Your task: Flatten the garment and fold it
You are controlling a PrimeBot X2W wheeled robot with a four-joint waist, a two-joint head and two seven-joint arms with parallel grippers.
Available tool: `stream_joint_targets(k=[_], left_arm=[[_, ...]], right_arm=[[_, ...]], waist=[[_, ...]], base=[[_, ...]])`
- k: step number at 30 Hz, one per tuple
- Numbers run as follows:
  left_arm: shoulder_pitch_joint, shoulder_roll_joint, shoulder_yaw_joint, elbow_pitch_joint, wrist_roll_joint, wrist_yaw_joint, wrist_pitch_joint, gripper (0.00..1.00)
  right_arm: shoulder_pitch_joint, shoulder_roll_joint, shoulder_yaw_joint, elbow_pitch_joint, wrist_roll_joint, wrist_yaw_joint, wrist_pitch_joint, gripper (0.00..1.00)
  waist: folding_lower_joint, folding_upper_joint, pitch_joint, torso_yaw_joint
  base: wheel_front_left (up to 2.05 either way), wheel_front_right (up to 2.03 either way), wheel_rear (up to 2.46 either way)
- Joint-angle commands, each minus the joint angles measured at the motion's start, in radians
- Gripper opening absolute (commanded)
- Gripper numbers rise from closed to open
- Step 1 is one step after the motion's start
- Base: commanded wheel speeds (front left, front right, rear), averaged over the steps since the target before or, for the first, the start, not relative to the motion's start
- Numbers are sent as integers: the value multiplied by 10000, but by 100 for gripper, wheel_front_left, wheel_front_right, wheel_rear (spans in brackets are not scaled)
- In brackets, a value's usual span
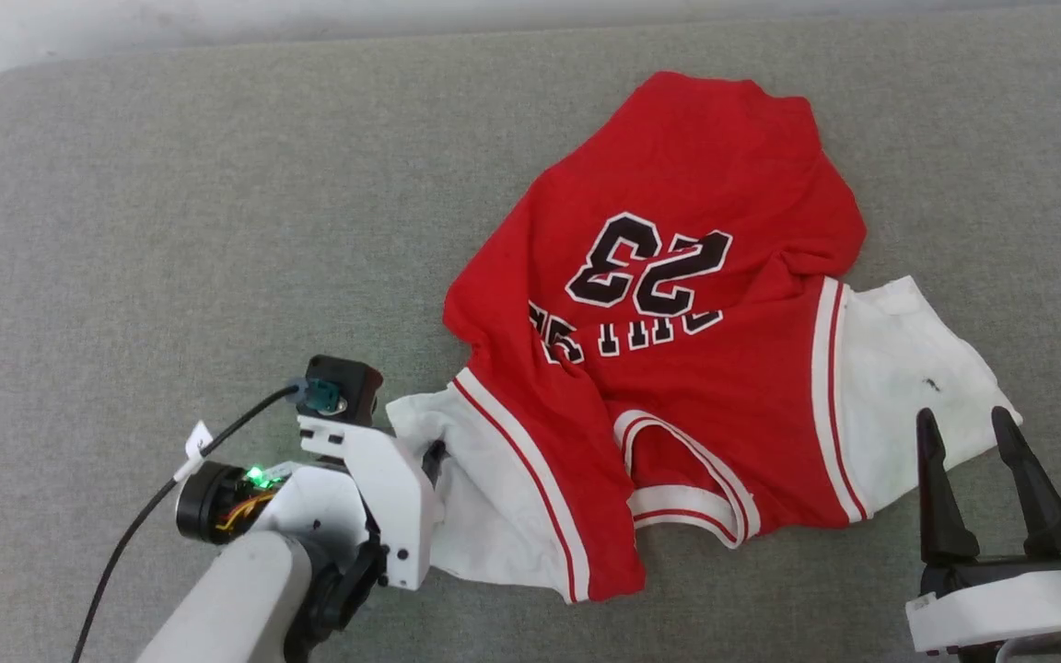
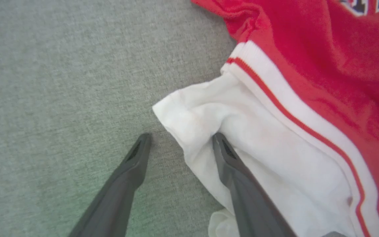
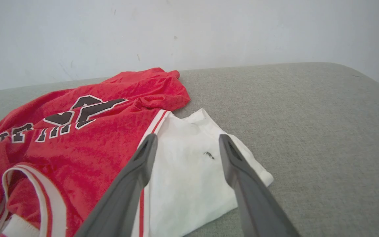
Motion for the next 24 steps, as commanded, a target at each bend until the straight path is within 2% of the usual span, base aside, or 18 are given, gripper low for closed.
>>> stream_joint_targets(k=[1,3,4,5,11,14,24], left_arm=[[115,-131,-175,398,-139,-100,132,100],[83,-287,-198,563,-403,-257,158,100],[68,-303,-219,615,-458,-318,179,82],[22,-334,-231,694,-512,-416,79,0],[30,-387,-272,989,-615,-593,-159,0],[152,-492,-31,940,-758,-526,-662,0],[1584,-829,1456,-540,-1176,385,-3206,0]], right_arm=[[-158,22,4,27,32,-7,-59,100],[-181,22,2,88,41,-7,-85,100],[-183,22,4,110,45,-7,-93,100],[-189,22,7,163,51,-7,-113,100],[-165,22,33,262,71,-7,-137,100],[-105,22,32,303,54,-7,-126,100],[147,22,34,166,-117,-7,58,100]], waist=[[1,0,28,-32],[1,0,34,-65],[1,0,25,-74],[1,0,0,-88],[1,0,-155,-91],[1,0,-308,-84],[1,0,-785,23]], base=[[0,0,0],[0,0,0],[0,0,0],[0,0,0],[0,0,0],[0,0,0],[0,0,0]])
